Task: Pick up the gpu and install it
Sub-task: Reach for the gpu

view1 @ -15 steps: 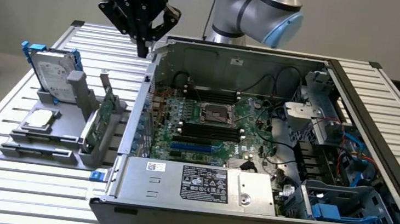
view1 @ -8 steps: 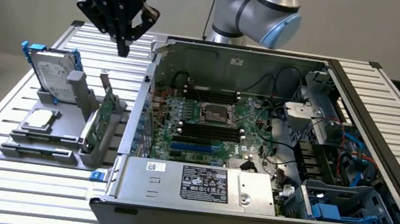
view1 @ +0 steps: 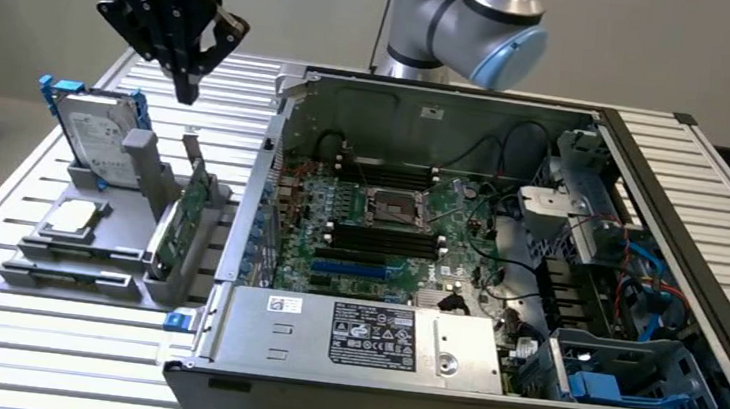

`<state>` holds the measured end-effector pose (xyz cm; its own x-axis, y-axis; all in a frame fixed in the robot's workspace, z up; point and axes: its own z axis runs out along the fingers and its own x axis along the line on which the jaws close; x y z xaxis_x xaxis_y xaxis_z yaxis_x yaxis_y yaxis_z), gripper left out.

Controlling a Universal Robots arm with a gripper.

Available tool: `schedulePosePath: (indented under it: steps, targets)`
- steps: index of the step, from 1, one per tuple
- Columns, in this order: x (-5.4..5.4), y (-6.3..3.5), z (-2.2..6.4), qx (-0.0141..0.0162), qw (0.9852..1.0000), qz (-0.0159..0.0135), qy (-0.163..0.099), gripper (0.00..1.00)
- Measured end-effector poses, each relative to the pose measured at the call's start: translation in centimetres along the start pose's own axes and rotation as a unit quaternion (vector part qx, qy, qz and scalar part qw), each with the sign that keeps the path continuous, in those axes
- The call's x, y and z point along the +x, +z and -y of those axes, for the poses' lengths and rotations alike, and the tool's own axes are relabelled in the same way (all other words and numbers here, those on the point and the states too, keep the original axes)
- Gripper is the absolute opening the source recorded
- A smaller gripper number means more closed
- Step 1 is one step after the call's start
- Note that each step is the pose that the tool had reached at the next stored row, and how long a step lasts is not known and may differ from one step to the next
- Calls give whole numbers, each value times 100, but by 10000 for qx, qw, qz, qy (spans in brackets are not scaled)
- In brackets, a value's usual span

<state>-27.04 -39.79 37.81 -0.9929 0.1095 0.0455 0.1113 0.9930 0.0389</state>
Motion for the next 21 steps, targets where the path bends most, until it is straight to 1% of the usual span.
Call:
schedulePosePath:
  steps: [5,7,8,10,14,15,16,17,18,20,21]
  targets:
    - [210,61,26,6,10000,-5,-8,11]
    - [238,74,30,14,10000,-10,-23,11]
    - [239,76,31,22,10000,-19,-39,11]
    - [241,76,31,55,9999,-31,-99,11]
    - [241,77,31,179,9995,-26,-260,11]
    - [242,78,31,200,9994,-22,-282,11]
    - [241,77,33,205,9993,-13,-305,11]
    - [242,78,33,209,9992,11,-332,11]
    - [242,80,33,209,9991,51,-372,11]
    - [243,82,33,204,9987,181,-430,11]
    - [244,83,33,202,9986,212,-436,11]
